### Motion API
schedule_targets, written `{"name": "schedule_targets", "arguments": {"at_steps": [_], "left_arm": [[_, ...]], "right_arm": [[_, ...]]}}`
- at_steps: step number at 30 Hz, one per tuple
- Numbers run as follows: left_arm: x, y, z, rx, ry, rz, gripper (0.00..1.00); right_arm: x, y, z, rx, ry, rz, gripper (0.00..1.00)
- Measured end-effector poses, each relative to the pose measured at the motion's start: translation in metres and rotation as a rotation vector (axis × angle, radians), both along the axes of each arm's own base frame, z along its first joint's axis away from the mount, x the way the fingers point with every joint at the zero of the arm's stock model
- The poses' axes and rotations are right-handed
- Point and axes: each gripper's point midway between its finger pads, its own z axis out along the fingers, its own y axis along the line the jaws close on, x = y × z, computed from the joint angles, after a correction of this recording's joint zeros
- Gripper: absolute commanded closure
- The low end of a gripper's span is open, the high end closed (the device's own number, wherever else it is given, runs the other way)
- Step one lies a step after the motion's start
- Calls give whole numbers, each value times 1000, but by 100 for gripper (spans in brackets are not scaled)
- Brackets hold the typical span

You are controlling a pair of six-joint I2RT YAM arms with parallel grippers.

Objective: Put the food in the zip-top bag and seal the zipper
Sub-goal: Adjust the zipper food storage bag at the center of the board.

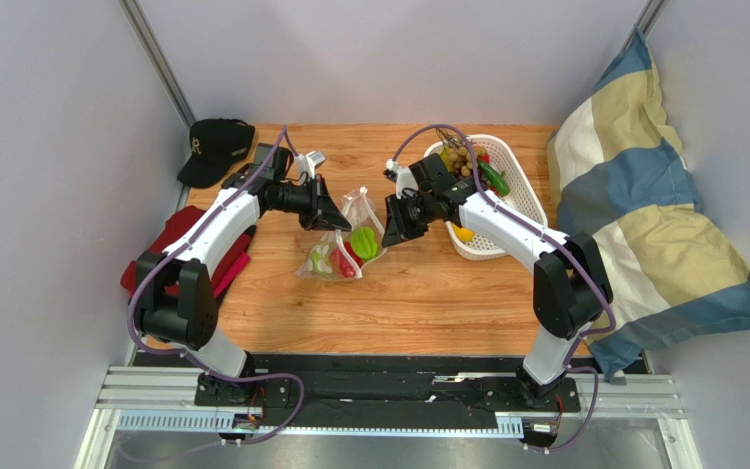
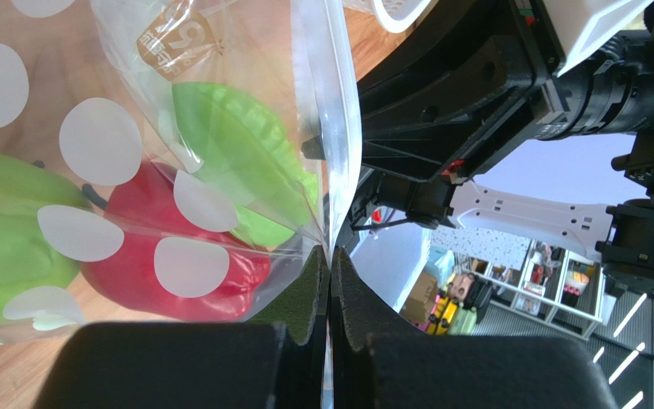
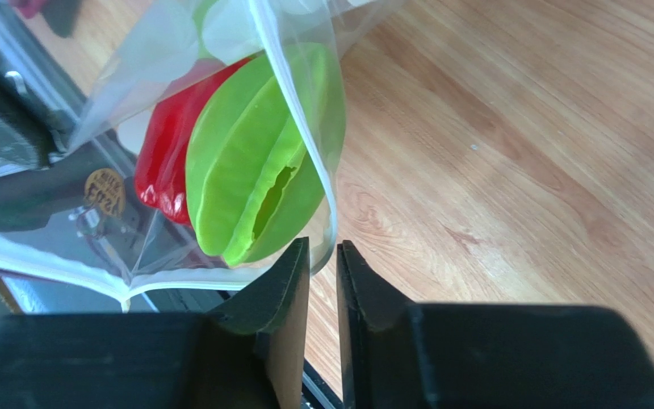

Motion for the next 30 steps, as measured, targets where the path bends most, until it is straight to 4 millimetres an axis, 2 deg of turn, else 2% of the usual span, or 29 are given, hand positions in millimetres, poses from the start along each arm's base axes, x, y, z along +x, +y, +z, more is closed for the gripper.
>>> {"name": "schedule_targets", "arguments": {"at_steps": [1,3,6,8,9,10,14,17,20,24,26,27,29,30], "left_arm": [[-1,0,0,0,0,-1,100],[-1,0,0,-1,0,-2,100],[-3,1,-1,-6,7,-5,100],[-3,1,-1,-9,10,-6,100],[-4,1,-1,-10,11,-6,100],[-4,1,-1,-12,12,-8,100],[-6,3,0,-9,10,-8,100],[-11,12,0,28,3,-10,99],[-8,27,9,132,-62,-4,92],[-5,50,32,290,-208,1,80],[-5,59,39,349,-256,-7,73],[-6,63,38,371,-263,-13,64],[-10,69,31,409,-255,-31,55],[-11,70,27,422,-244,-38,44]], "right_arm": [[-2,2,1,12,9,8,68],[-4,6,5,38,20,19,67],[-5,9,9,61,25,28,72],[-6,10,10,70,30,29,84],[-6,11,10,75,30,31,95],[-6,13,10,83,36,33,100],[-9,17,11,106,65,45,100],[-13,21,22,150,89,62,100],[-23,24,45,212,105,76,100],[-38,24,100,317,74,102,100],[-42,25,119,354,53,115,100],[-43,26,123,364,57,118,100],[-43,28,122,373,75,117,100],[-42,30,118,370,96,113,100]]}}
